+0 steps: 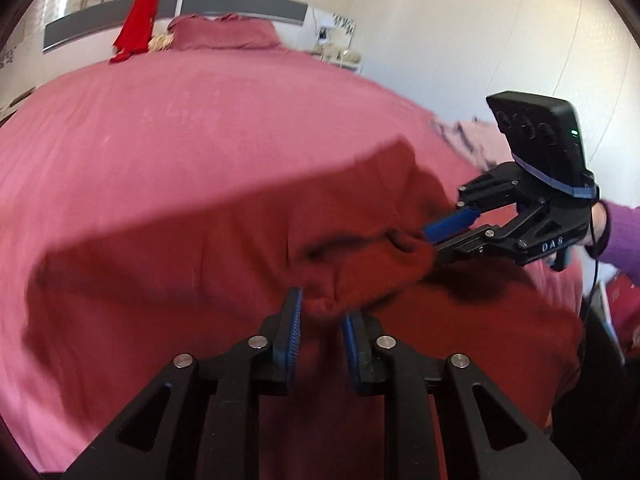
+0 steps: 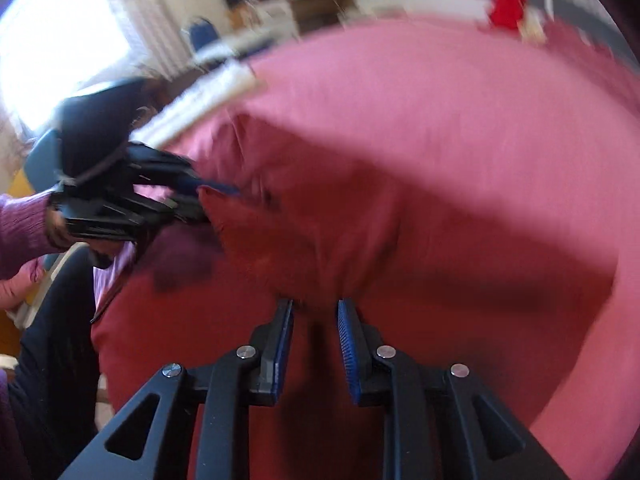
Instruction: Fold clothes
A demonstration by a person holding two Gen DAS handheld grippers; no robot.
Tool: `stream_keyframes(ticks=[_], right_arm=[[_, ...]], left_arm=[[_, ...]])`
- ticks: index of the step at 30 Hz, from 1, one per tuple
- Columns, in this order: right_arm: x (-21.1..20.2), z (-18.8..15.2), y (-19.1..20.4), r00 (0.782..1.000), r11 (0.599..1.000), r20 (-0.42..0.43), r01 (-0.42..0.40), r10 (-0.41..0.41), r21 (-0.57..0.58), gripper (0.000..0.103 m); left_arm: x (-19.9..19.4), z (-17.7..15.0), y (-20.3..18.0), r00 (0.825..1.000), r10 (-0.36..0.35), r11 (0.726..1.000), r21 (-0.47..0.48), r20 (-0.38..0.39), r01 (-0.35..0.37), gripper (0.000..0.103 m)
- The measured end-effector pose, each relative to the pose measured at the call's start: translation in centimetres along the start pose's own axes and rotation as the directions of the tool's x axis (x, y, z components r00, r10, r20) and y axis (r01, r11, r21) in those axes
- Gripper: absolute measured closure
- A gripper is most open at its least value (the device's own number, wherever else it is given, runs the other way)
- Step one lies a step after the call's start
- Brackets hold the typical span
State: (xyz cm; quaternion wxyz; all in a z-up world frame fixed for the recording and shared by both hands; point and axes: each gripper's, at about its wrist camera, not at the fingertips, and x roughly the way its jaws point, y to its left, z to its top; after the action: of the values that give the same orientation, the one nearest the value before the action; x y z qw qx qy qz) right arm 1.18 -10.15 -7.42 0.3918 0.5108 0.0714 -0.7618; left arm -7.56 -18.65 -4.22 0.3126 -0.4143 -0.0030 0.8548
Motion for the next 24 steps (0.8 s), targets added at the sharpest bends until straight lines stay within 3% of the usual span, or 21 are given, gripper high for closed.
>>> stream_keyframes(ticks=[2, 5, 9, 11, 13, 15, 16, 17, 18, 20, 21, 22, 23, 24], right_arm=[[-0.3, -1.9, -0.3, 1.0, 0.995, -0.008, 0.007, -0.006, 0.103, 0.08], [-2.5, -2.6, -1.0, 0.994, 0.957, 0.106, -0.003, -0.028, 0.289, 0.078], [-3.9, 0.5, -1.6, 0.961, 0.914, 0.276, -0.106, -0.007, 0.392, 0.077], [-3.5, 3.0, -2.1, 0.943, 0.89, 0.332, -0.154, 0.003, 0.429, 0.077], [-1.7, 5.0, -2.1, 0.953, 0.9, 0.302, -0.126, -0.006, 0.417, 0.077], [1.0, 6.1, -2.8, 0.979, 0.915, 0.183, 0.009, -0.09, 0.403, 0.08], [1.8, 5.8, -3.8, 0.981, 0.907, 0.159, 0.036, -0.113, 0.419, 0.084], [1.9, 4.9, -5.2, 0.978, 0.889, 0.176, 0.018, -0.11, 0.458, 0.103], [1.6, 3.7, -6.8, 0.973, 0.852, 0.207, -0.02, -0.104, 0.523, 0.103], [0.1, 0.6, -10.2, 0.949, 0.725, 0.304, -0.153, -0.081, 0.672, 0.103], [-0.7, -0.5, -11.0, 0.936, 0.673, 0.346, -0.212, -0.07, 0.708, 0.1], [-1.5, -0.8, -10.7, 0.927, 0.668, 0.365, -0.218, -0.086, 0.711, 0.091], [-2.5, -0.6, -9.8, 0.919, 0.686, 0.378, -0.204, -0.112, 0.698, 0.078], [-3.1, -0.1, -8.8, 0.912, 0.717, 0.394, -0.199, -0.114, 0.668, 0.078]], left_arm=[[-1.0, -1.3, -1.2, 1.0, -0.01, 1.0, 0.002, -0.011, 0.01, 0.081], [-2.1, -0.4, -2.4, 0.999, 0.02, 1.0, 0.005, 0.035, -0.02, 0.081], [-1.5, 3.0, -0.6, 0.98, 0.133, 0.988, -0.099, 0.145, -0.119, 0.079], [-0.9, 4.3, 1.0, 0.966, 0.188, 0.972, -0.176, 0.177, -0.156, 0.068], [1.2, 5.0, 2.6, 0.96, 0.228, 0.953, -0.238, 0.161, -0.186, 0.061], [2.9, 5.1, 5.4, 0.951, 0.301, 0.922, -0.275, 0.069, -0.272, 0.061], [3.3, 4.2, 6.8, 0.944, 0.329, 0.91, -0.273, 0.021, -0.311, 0.064], [2.9, 3.6, 7.5, 0.948, 0.316, 0.914, -0.28, 0.042, -0.293, 0.065], [2.0, 3.0, 7.9, 0.953, 0.295, 0.919, -0.295, 0.067, -0.263, 0.065], [0.4, 2.1, 8.6, 0.961, 0.259, 0.923, -0.317, 0.096, -0.217, 0.065], [0.0, 2.1, 8.5, 0.958, 0.267, 0.916, -0.338, 0.106, -0.218, 0.065], [-0.4, 2.3, 8.4, 0.951, 0.286, 0.903, -0.365, 0.117, -0.226, 0.059], [-0.7, 2.5, 8.2, 0.944, 0.304, 0.89, -0.391, 0.127, -0.234, 0.055], [-0.7, 2.6, 8.0, 0.937, 0.315, 0.88, -0.418, 0.152, -0.228, 0.05]])
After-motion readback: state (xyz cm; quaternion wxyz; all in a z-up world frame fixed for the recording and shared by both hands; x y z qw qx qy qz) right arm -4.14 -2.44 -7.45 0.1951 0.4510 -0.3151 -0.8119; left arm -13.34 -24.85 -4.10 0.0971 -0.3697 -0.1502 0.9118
